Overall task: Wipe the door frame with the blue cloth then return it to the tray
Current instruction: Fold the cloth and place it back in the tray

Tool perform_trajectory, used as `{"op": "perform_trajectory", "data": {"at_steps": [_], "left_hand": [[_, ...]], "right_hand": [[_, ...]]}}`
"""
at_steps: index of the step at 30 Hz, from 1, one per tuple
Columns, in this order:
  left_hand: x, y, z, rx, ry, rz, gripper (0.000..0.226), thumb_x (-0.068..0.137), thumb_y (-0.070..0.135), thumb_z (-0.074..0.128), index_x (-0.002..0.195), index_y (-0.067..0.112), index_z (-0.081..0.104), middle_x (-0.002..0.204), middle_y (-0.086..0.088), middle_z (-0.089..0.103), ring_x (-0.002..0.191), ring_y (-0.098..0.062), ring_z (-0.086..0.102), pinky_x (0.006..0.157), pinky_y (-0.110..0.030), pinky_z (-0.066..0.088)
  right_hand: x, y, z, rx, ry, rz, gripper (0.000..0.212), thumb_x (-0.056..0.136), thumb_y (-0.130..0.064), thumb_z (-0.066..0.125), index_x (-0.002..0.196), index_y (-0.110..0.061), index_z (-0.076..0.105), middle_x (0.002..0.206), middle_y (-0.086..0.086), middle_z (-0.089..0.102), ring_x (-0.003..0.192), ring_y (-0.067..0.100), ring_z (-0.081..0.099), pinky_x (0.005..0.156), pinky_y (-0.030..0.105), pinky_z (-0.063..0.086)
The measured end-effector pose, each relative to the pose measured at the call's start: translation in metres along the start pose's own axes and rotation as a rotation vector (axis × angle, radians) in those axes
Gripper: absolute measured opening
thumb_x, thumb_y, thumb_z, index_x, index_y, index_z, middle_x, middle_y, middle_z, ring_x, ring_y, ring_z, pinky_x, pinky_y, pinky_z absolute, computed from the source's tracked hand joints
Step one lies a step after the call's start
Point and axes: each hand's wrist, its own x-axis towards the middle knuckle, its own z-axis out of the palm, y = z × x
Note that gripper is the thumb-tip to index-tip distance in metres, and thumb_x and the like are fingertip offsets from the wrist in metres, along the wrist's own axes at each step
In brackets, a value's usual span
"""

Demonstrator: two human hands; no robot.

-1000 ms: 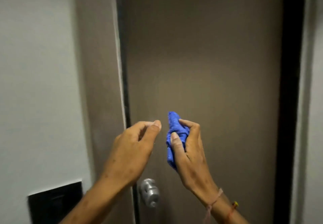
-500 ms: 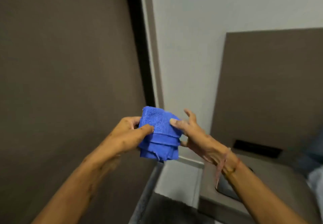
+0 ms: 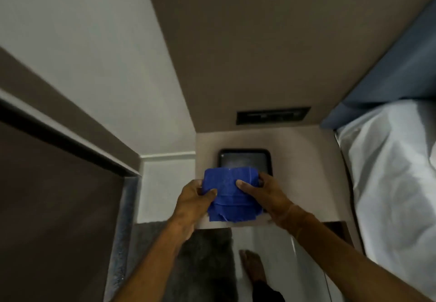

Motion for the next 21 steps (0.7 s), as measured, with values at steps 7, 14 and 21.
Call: {"op": "perform_trajectory", "data": {"at_steps": [7,14,21], "left_hand": [[0.143,-0.07,0.081,0.229,0.101,0.043,0.014,0.084,0.018,0.065,0.096,0.015,0.058,0.091,-0.009,0.067,0.073,-0.019,0.061,0.063,-0.031,0.052],[0.207,-0.107,0.116,0.459,0.184,0.241,0.039,0.086,0.013,0.061,0.122,0.005,0.049,0.116,-0.019,0.061,0.098,-0.023,0.057,0.076,-0.015,0.041],[0.19,-0.14,0.124,1.012,-0.016,0.426,0.064,0.087,0.019,0.054,0.143,0.011,0.023,0.15,-0.015,0.024,0.13,-0.03,0.033,0.104,-0.042,0.035]], "right_hand": [[0.132,0.079,-0.031,-0.159,0.175,0.129,0.044,0.082,-0.021,0.071,0.117,-0.001,0.054,0.123,0.019,0.06,0.11,0.035,0.058,0.094,0.044,0.051],[0.192,0.125,-0.035,-0.45,0.238,0.067,0.051,0.086,-0.02,0.065,0.128,-0.002,0.041,0.13,0.021,0.049,0.118,0.035,0.05,0.099,0.039,0.043],[0.169,0.16,-0.032,-1.129,0.127,-0.36,0.054,0.088,-0.015,0.055,0.137,-0.011,0.035,0.143,0.02,0.032,0.124,0.034,0.037,0.105,0.047,0.039]]}}
